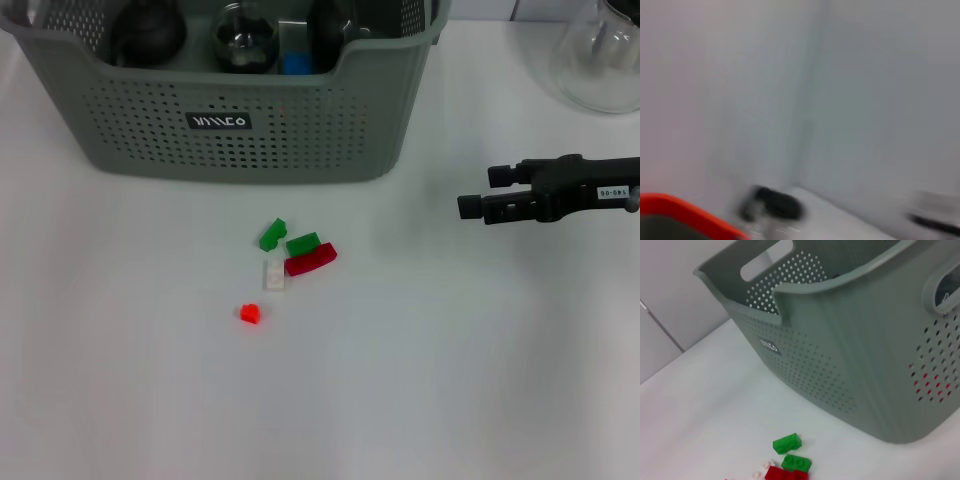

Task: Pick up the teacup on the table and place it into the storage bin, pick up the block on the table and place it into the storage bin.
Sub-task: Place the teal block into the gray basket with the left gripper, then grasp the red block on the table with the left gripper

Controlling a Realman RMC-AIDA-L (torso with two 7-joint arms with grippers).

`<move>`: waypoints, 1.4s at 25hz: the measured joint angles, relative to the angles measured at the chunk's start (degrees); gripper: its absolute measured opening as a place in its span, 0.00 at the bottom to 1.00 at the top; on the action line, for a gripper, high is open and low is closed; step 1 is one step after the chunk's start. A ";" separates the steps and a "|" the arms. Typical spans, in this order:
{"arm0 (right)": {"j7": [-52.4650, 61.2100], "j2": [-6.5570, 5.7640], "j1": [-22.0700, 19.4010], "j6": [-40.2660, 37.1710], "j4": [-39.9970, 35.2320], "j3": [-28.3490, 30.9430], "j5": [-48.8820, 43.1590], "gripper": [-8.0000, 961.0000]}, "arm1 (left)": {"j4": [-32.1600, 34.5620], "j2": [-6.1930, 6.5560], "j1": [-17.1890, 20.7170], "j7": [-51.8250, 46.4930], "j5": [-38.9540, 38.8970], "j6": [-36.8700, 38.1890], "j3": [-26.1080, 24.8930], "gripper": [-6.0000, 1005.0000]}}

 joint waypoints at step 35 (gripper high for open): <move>-2.20 -0.34 0.21 0.03 -0.16 -0.06 0.00 0.99 | 1.76 2.36 -3.39 -2.39 8.65 -3.68 10.57 0.90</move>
